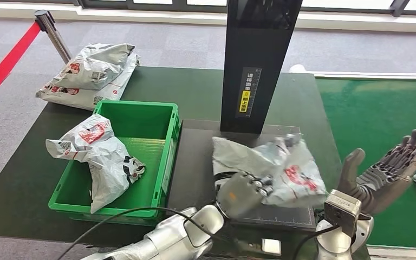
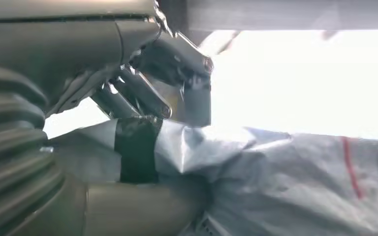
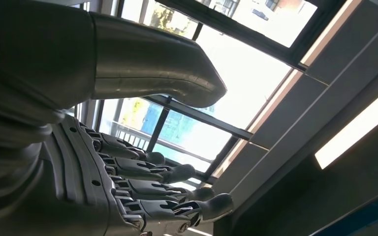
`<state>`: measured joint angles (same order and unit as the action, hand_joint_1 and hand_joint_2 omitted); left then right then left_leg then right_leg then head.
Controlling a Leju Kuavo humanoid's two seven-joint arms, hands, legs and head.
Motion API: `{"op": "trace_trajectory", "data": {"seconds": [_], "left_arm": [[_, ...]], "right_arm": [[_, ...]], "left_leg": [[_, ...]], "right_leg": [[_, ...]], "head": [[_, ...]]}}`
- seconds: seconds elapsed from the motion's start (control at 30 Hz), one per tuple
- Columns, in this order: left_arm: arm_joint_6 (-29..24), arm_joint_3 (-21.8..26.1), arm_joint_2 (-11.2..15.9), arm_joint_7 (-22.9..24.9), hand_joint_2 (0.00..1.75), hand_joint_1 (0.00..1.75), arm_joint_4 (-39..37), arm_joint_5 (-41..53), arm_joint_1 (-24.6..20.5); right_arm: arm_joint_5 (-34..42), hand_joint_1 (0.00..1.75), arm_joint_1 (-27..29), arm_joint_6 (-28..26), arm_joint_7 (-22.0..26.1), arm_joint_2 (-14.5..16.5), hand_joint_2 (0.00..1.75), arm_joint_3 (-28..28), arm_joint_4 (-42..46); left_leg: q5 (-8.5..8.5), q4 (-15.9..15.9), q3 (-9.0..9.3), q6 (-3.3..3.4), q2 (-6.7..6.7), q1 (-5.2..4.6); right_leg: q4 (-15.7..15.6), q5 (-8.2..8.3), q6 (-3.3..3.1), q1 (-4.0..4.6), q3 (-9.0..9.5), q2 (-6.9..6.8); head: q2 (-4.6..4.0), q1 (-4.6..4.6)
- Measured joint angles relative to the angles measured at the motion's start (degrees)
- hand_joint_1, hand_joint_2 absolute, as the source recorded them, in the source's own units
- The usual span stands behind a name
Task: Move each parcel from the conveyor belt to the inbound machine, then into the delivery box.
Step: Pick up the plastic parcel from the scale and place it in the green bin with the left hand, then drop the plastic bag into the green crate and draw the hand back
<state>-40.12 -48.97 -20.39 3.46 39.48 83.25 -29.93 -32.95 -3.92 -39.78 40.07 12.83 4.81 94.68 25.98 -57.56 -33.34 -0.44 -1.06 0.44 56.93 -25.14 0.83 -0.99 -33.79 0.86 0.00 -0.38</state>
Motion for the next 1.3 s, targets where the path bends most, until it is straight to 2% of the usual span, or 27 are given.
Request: {"op": "trace_trajectory", "data": {"seconds": [0.1, 0.17, 0.27, 0.37, 0.57, 0.77, 0.87, 1.07, 1.17, 1.2, 1.3], "left_arm": [[-0.3, 19.0, 0.1, -7.4, 1.75, 1.75, 10.9, 0.4, 4.0], [-0.3, 28.2, 0.1, -11.0, 1.75, 1.75, 18.0, -2.5, 6.5], [-0.3, 37.3, 0.1, -14.9, 1.75, 1.75, 26.6, -5.2, 9.5], [-0.3, 44.1, 0.4, -16.5, 1.75, 1.75, 33.3, -6.6, 11.4], [-0.3, 53.4, 1.1, -20.5, 1.75, 1.75, 43.2, -11.2, 14.1], [-0.3, 58.6, 1.7, -19.8, 1.75, 1.75, 49.1, -14.0, 16.4], [-0.1, 60.5, 1.9, -17.7, 1.75, 1.72, 49.3, -11.3, 17.0], [0.0, 61.3, 1.9, -7.9, 1.75, 1.69, 42.8, -3.4, 16.7], [0.1, 61.3, 1.9, -6.1, 1.75, 0.42, 40.1, -1.4, 16.6], [0.1, 61.3, 1.8, -5.9, 1.31, 0.00, 39.4, -1.2, 16.6], [0.1, 61.3, 1.8, -5.1, 0.00, 0.00, 38.0, -0.8, 16.6]], "right_arm": [[1.6, 0.00, -0.1, 0.0, 0.0, -0.1, 1.75, 0.1, -0.6], [2.2, 0.00, -0.2, 0.0, 0.0, -0.3, 1.75, 0.1, -1.2], [2.3, 0.00, -0.9, 0.0, 0.0, -0.4, 1.75, 0.1, -2.1], [2.0, 0.00, -1.6, 0.0, 0.0, -0.5, 1.75, 0.1, -3.2], [1.1, 0.00, -2.7, 0.0, 0.0, -0.6, 1.75, 0.1, -5.4], [0.6, 0.00, -3.0, 0.0, 0.0, -0.6, 1.75, 0.1, -6.2], [0.5, 0.00, -3.0, 0.0, 0.0, -0.6, 1.75, 0.1, -6.3], [0.6, 0.00, -3.0, 0.0, 0.0, -0.6, 1.75, 0.1, -6.3], [0.7, 0.00, -3.0, 0.0, 0.0, -0.6, 1.75, 0.1, -6.5], [0.7, 0.00, -3.0, 0.0, 0.0, -0.6, 1.75, 0.1, -6.6], [0.9, 0.00, -3.0, 0.0, 0.0, -0.6, 1.75, 0.1, -6.8]], "left_leg": [[0.28, 0.0, -0.14, -0.11, 0.78, 0.00], [0.25, 0.0, -0.01, -0.13, 0.87, 0.01], [0.11, 0.0, 0.04, -0.18, 0.66, 0.08], [0.11, 0.0, 0.00, -0.20, 0.61, 0.09], [0.10, 0.1, -0.06, -0.21, 0.41, 0.10], [0.10, 0.1, -0.09, -0.21, 0.32, 0.09], [0.10, 0.0, -0.10, -0.21, 0.23, 0.09], [0.09, 0.0, -0.10, -0.23, 0.22, 0.08], [0.08, 0.0, -0.10, -0.23, 0.23, 0.08], [0.08, 0.0, -0.10, -0.24, 0.23, 0.08], [0.09, 0.0, -0.10, -0.24, 0.22, 0.09]], "right_leg": [[0.0, 0.04, -0.09, 0.00, -0.15, 0.72], [0.0, 0.03, -0.11, 0.04, -0.19, 0.79], [0.1, 0.04, -0.13, 0.09, -0.26, 0.61], [0.2, 0.01, -0.17, 0.11, -0.29, 0.56], [0.2, -0.06, -0.25, 0.12, -0.31, 0.35], [0.2, -0.08, -0.26, 0.10, -0.34, 0.27], [0.2, -0.10, -0.27, 0.11, -0.35, 0.18], [0.2, -0.10, -0.27, 0.10, -0.35, 0.15], [0.2, -0.09, -0.28, 0.10, -0.36, 0.15], [0.2, -0.09, -0.28, 0.10, -0.36, 0.15], [0.2, -0.10, -0.28, 0.10, -0.36, 0.15]], "head": [[0.00, -0.04], [0.00, -0.06], [0.00, -0.04], [0.00, -0.05], [0.00, -0.06], [0.00, -0.06], [0.00, -0.06], [0.00, -0.05], [0.00, -0.06], [0.00, -0.06], [0.00, -0.06]]}}
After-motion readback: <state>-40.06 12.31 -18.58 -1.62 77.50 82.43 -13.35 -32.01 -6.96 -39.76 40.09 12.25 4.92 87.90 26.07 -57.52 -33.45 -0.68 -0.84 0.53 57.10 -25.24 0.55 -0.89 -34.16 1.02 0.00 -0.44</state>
